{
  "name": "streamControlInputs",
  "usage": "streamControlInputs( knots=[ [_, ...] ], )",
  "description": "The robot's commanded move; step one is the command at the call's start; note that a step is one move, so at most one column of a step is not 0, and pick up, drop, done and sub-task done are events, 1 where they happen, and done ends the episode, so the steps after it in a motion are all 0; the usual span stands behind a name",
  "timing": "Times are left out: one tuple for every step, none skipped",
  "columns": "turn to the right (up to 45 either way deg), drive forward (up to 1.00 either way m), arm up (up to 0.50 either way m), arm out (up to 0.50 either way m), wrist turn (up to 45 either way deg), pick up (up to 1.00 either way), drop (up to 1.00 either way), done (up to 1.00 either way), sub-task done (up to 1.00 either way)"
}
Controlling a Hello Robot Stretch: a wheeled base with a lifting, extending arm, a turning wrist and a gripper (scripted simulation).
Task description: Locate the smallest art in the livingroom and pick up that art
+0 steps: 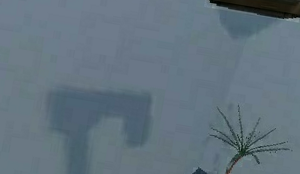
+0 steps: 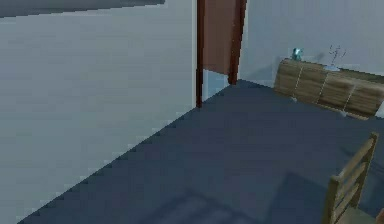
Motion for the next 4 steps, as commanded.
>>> streamControlInputs(
  knots=[
    [45.0, 0.0, 0.0, 0.0, 0.0, 0.0, 0.0, 0.0, 0.0],
    [36.0, 0.0, 0.0, 0.0, 0.0, 0.0, 0.0, 0.0, 0.0],
    [0.0, 0.0, 0.5, 0.0, 0.0, 0.0, 0.0, 0.0, 0.0],
    [0.0, 0.0, 0.34, 0.0, 0.0, 0.0, 0.0, 0.0, 0.0]
  ],
)
